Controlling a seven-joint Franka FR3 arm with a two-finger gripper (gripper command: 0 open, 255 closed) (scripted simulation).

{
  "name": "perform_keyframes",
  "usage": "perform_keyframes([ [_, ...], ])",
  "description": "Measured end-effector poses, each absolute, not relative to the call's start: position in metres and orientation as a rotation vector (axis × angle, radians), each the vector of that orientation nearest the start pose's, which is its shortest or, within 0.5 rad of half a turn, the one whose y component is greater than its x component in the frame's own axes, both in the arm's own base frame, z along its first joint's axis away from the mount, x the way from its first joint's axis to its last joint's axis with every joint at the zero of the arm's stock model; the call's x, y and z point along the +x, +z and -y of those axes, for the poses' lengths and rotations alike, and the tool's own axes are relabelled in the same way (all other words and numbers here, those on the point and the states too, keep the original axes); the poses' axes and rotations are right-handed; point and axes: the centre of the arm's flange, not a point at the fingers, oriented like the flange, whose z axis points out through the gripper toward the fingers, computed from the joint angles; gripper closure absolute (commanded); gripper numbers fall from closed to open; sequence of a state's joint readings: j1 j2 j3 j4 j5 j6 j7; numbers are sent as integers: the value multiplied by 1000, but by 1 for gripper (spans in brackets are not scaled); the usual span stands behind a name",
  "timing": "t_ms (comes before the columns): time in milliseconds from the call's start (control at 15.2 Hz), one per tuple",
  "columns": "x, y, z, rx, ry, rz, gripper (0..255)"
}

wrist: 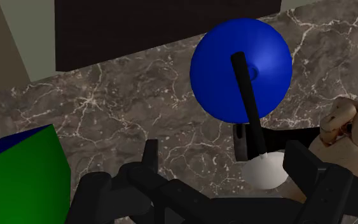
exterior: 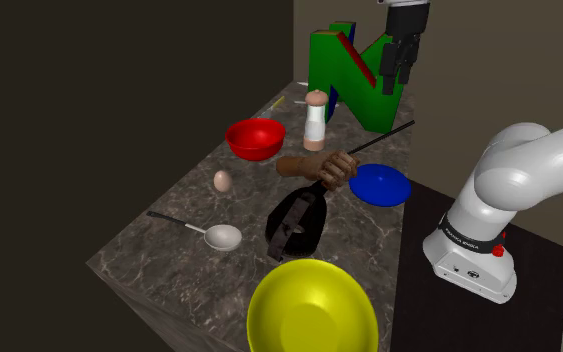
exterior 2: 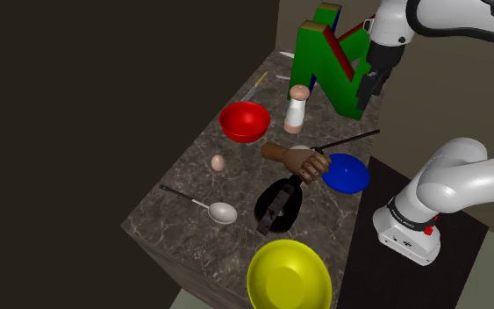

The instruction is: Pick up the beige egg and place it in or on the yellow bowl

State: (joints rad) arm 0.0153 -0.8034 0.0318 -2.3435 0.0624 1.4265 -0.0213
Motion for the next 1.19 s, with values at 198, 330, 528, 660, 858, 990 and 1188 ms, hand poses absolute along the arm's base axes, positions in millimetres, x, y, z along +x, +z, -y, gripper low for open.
perform_keyframes([
  [198, 297, 585, -38, -3101, 179, 104, 0],
  [330, 309, 578, -55, -3108, 181, 113, 0],
  [528, 334, 567, -85, -3119, 184, 128, 0],
  [660, 348, 556, -106, -3126, 187, 139, 0],
  [858, 371, 545, -139, -3137, 189, 155, 0],
  [990, 389, 536, -160, -3144, 191, 165, 0],
  [1188, 407, 521, -190, -3154, 195, 181, 0],
])
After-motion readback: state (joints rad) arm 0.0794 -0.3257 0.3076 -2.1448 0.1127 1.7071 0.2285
